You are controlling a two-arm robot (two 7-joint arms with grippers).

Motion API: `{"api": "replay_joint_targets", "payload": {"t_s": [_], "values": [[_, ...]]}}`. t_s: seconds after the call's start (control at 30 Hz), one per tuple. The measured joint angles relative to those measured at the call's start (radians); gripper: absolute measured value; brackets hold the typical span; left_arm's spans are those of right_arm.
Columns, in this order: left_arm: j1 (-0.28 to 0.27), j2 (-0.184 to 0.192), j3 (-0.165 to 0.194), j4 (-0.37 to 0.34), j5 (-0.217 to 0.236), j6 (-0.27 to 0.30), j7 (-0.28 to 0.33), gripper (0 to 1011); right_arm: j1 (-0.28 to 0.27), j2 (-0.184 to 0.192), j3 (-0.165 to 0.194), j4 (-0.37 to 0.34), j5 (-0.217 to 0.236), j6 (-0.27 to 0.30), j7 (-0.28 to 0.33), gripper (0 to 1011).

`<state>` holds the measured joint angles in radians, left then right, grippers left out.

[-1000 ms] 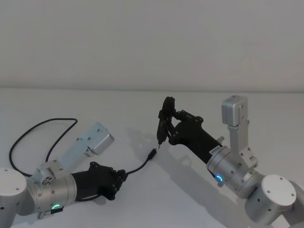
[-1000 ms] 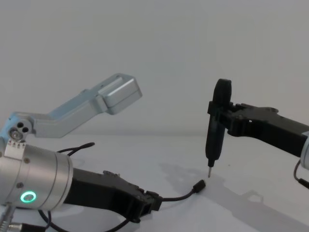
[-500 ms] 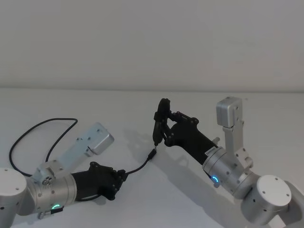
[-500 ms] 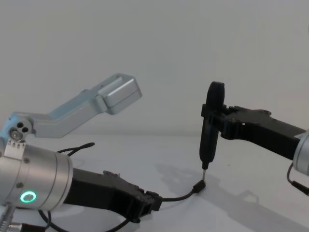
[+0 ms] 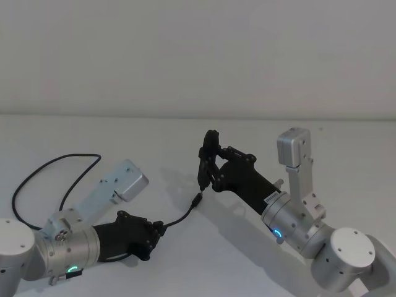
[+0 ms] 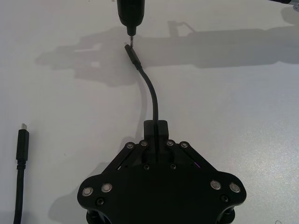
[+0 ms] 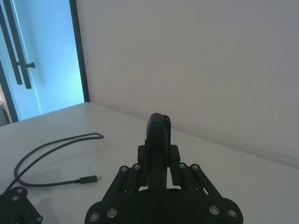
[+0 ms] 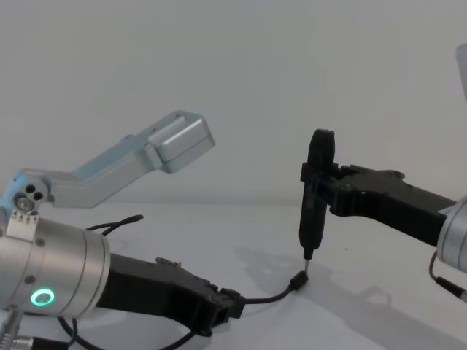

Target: Pick up the data cable with the one hand.

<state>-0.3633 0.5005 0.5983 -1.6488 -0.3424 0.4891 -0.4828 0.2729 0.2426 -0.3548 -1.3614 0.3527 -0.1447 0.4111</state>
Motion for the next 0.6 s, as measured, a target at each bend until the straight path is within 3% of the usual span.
{"api": "replay_joint_targets", "payload": {"t_s": [0.6], "values": [[0.0,0.0,0.0,0.0,0.0,0.0,0.0,40,0.008,-0.003,0.003,0.022,-0.005,-0.013,0.009,274]]}}
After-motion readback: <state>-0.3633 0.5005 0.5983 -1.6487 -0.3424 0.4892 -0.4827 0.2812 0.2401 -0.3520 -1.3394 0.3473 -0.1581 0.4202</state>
